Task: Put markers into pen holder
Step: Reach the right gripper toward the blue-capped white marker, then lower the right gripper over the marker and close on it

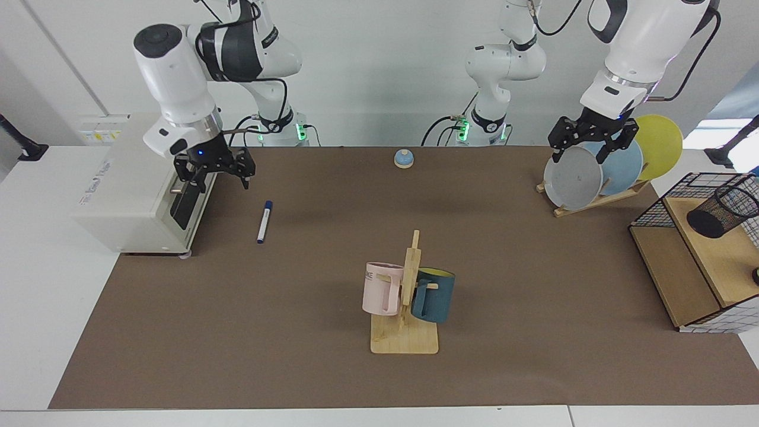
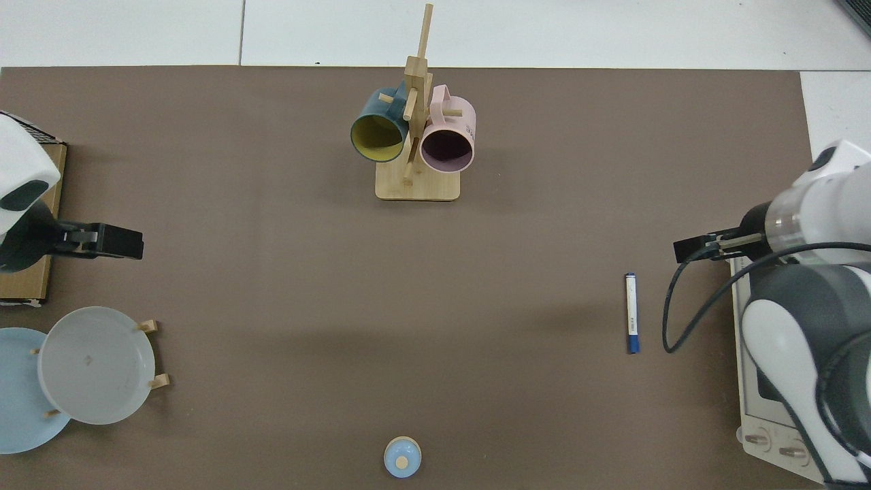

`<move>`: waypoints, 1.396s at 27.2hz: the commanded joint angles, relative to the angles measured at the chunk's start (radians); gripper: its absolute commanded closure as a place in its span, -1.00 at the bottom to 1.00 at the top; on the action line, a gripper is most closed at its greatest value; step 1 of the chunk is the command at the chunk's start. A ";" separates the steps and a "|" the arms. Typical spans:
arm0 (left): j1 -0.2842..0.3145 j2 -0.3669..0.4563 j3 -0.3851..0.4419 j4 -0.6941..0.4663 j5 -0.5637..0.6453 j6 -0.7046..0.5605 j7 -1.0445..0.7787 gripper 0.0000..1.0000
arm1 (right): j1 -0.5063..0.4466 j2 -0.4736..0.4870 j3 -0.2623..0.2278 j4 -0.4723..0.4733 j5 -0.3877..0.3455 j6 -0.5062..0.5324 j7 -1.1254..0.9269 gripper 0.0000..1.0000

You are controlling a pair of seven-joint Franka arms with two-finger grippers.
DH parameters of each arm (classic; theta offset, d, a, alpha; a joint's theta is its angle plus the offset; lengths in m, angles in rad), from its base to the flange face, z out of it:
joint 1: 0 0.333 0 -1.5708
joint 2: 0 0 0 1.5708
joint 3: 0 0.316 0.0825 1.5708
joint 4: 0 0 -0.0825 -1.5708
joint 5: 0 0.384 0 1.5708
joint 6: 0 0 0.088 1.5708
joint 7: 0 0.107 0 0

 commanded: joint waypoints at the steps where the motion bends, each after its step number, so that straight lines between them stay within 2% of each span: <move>1: -0.021 -0.010 0.017 -0.002 -0.004 0.007 -0.007 -1.00 | 0.002 0.091 0.004 -0.052 -0.004 0.103 0.025 -0.99; 5: -0.020 -0.010 0.021 -0.002 -0.003 0.007 -0.018 -1.00 | 0.019 0.134 0.004 -0.109 -0.004 0.215 0.075 -0.99; 7: -0.021 -0.010 0.021 -0.002 -0.003 0.007 -0.016 -1.00 | 0.023 0.143 0.004 -0.146 0.019 0.267 0.124 -0.99; 14: -0.021 -0.010 0.021 -0.002 -0.001 0.007 -0.011 -1.00 | 0.028 0.153 0.004 -0.264 0.031 0.375 0.137 -0.99; 19: -0.021 -0.010 0.021 -0.001 -0.001 0.007 -0.010 -1.00 | 0.011 0.157 0.004 -0.295 0.042 0.419 0.140 -0.99; 27: -0.020 -0.010 0.017 0.000 0.000 0.024 -0.002 -1.00 | 0.011 0.168 0.003 -0.347 0.140 0.481 0.157 -0.98; 34: -0.021 -0.010 0.017 0.000 0.000 0.033 -0.002 -1.00 | -0.004 0.177 0.003 -0.359 0.140 0.488 0.161 -0.98; 35: -0.021 -0.008 0.017 0.000 0.000 0.036 -0.001 -1.00 | -0.006 0.180 0.003 -0.359 0.142 0.488 0.161 -0.95; 38: -0.021 -0.005 0.014 0.000 -0.003 0.046 -0.002 -1.00 | -0.019 0.186 0.001 -0.359 0.140 0.488 0.149 -0.59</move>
